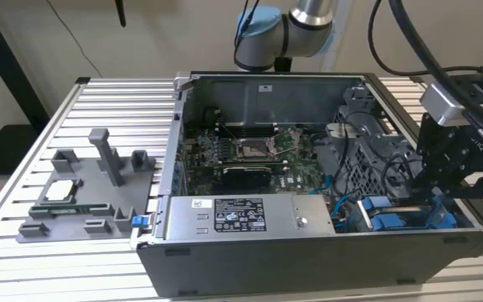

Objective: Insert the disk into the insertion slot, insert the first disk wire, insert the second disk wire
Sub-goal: 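Insert the first disk wire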

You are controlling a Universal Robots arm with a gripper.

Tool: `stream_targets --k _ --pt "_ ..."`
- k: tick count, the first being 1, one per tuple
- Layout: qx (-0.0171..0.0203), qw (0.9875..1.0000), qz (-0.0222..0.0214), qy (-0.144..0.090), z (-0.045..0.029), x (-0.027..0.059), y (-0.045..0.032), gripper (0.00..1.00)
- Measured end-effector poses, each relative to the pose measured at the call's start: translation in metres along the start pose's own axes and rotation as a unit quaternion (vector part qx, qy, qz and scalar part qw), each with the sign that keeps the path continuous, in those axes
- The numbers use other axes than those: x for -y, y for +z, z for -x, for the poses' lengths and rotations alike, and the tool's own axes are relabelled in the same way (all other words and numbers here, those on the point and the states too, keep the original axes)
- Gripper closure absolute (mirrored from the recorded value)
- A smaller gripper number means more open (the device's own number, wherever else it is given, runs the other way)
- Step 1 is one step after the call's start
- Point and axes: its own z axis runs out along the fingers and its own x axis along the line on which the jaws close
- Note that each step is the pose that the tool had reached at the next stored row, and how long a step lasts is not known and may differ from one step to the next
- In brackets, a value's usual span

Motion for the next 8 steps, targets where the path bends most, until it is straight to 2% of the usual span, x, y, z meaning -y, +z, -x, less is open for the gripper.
stream_targets --k 5,8 --pt "0.0 1.0 0.0 0.0 0.0019 -0.0005 -0.0218 0.0" --pt "0.0001 1.0 0.0 0.0 0.0021 -0.0006 -0.0244 0.0"
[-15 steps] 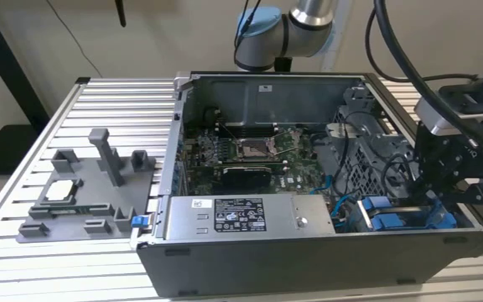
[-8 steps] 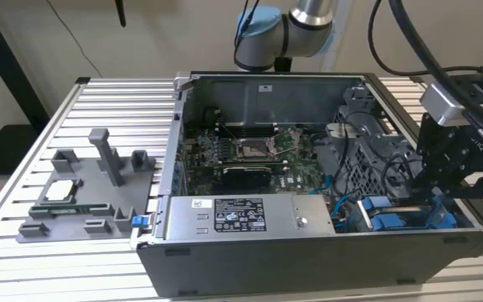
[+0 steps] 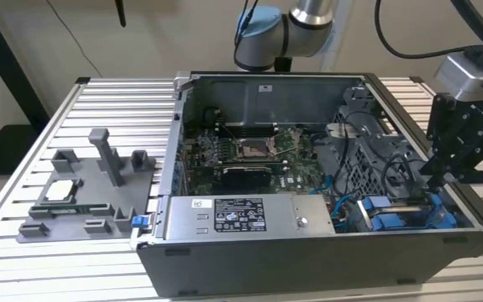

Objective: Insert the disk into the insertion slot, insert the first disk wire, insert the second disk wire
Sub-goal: 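Insert the first disk wire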

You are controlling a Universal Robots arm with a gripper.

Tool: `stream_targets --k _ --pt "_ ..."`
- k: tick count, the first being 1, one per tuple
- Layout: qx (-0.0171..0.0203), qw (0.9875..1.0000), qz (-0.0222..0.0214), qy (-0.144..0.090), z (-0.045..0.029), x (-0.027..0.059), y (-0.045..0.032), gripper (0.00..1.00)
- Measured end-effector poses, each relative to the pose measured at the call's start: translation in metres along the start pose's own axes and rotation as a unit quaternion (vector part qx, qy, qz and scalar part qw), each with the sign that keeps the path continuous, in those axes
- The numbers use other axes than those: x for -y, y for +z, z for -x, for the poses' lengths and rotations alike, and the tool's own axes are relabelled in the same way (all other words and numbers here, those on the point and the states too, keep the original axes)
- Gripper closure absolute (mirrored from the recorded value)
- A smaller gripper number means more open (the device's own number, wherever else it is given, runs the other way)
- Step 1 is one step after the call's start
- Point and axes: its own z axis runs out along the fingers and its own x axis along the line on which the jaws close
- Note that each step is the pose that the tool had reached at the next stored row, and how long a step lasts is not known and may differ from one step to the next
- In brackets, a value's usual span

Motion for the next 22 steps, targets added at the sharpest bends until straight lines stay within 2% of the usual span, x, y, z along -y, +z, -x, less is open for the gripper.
stream_targets --k 3,7,8,10,14,18,22 --pt "-0.0002 1.0 0.0 0.0 0.0 0.0028 -0.0003 0.0" --pt "0.0001 1.0 0.0003 0.0 -0.0001 0.0139 -0.0005 0.0" --pt "0.0009 1.0 0.0003 0.0 -0.0002 0.0162 -0.0005 0.0" --pt "0.005 1.0 0.0001 0.001 -0.0002 0.0192 -0.0006 0.0" --pt "0.0116 0.9998 -0.0017 0.019 -0.0002 0.02 0.0002 0.0" --pt "0.0131 0.9991 -0.0038 0.04 -0.0006 0.0206 0.0025 0.0" --pt "0.0143 0.9989 -0.0043 0.045 -0.0007 0.0241 0.004 0.0"
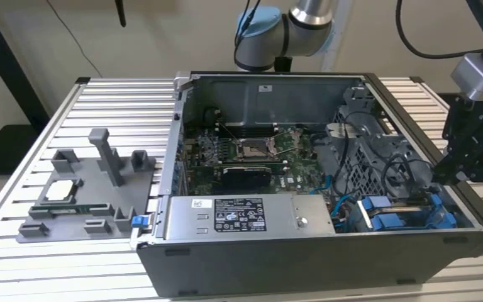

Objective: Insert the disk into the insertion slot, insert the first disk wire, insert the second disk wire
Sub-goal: 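Insert the first disk wire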

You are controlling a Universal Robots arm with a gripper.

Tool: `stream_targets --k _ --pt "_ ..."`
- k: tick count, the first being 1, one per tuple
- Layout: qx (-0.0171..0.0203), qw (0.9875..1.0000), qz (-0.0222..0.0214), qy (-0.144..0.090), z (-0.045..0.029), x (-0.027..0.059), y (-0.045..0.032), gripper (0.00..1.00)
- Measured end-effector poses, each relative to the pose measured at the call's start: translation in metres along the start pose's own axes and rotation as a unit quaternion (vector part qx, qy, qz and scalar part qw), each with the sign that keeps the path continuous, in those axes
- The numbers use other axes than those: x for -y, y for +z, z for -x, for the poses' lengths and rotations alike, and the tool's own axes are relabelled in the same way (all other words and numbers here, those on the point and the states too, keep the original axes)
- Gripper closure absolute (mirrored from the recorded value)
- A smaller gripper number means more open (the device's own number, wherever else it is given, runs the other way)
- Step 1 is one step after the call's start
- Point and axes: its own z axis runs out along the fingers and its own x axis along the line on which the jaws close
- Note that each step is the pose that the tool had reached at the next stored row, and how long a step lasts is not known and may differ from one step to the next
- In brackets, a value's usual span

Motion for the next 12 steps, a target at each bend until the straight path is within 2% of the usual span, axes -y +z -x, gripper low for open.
stream_targets --k 5,12 --pt "0.0057 1.0 -0.0002 0.002 0.0012 0.0009 0.0009 0.0" --pt "0.0087 1.0 -0.0005 0.004 0.0034 0.0015 0.0039 0.0"
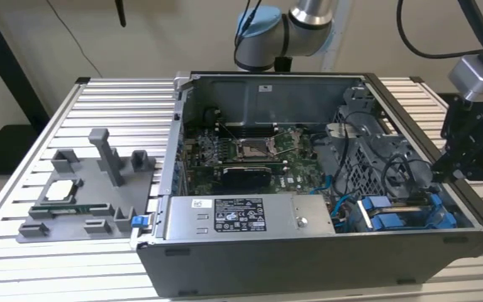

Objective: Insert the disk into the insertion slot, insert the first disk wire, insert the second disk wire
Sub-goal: 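Insert the first disk wire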

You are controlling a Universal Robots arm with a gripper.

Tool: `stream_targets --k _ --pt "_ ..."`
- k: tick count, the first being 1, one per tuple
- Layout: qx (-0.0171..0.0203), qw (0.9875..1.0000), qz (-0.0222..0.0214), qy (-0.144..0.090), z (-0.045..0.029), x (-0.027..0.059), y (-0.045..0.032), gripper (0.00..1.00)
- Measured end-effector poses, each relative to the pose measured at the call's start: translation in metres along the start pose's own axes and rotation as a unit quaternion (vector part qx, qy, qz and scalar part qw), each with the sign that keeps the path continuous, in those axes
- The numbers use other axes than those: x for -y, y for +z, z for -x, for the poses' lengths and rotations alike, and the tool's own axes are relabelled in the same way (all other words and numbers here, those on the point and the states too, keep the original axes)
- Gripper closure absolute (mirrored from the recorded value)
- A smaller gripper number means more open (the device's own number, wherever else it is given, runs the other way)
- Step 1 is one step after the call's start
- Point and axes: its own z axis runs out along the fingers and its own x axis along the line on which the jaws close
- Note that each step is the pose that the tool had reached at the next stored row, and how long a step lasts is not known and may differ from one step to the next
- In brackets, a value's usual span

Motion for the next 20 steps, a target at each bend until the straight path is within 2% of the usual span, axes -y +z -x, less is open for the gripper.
stream_targets --k 5,12,13,20 --pt "0.0039 1.0 -0.0001 0.001 0.0018 0.0 0.0023 0.0" --pt "0.0042 1.0 -0.0001 0.002 0.0017 0.0 0.0032 0.0" --pt "0.0042 1.0 -0.0001 0.002 0.0017 0.0 0.0032 1.0" --pt "0.0042 1.0 -0.0002 0.002 0.0017 0.0 0.0033 1.0"
